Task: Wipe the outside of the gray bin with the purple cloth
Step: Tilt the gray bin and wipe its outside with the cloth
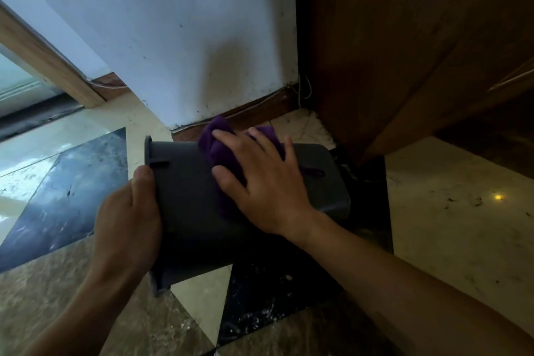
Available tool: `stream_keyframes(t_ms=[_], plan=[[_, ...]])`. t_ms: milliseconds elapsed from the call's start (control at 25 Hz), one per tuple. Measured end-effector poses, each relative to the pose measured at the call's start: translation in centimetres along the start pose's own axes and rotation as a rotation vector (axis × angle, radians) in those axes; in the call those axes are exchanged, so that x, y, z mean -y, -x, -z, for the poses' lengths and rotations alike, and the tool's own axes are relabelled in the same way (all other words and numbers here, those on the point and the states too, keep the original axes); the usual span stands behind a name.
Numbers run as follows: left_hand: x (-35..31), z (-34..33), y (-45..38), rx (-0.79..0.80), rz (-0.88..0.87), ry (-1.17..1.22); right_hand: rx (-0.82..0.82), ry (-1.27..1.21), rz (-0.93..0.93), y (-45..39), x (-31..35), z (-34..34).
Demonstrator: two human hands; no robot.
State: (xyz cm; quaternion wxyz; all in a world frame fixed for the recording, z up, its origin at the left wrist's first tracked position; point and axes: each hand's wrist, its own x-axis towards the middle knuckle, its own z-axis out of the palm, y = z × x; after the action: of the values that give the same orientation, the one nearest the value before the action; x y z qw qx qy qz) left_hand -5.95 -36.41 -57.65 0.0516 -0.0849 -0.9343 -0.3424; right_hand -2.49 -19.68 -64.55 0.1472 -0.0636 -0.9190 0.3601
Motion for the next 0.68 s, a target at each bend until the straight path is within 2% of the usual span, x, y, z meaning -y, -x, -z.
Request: stream_keyframes(t_ms=[240, 400, 600, 680], plan=[[2.4, 1.1, 0.4, 0.002, -0.002, -0.054, -0.056, 0.094, -0.101, 0.9, -5.4, 1.5], [3.4, 1.9, 1.1, -0.009, -0.133, -0.133, -0.096, 0.060, -0.129, 2.2, -8.4, 2.1], [4.4, 3.1, 1.3, 0.147, -0.170, -0.181, -0.155, 0.060, -0.031, 4.3, -10.3, 2.6], [4.7, 3.9, 0.7, 0.223, -0.022, -0.203, -0.162, 0.119, 0.092, 5.8, -10.5, 2.7]])
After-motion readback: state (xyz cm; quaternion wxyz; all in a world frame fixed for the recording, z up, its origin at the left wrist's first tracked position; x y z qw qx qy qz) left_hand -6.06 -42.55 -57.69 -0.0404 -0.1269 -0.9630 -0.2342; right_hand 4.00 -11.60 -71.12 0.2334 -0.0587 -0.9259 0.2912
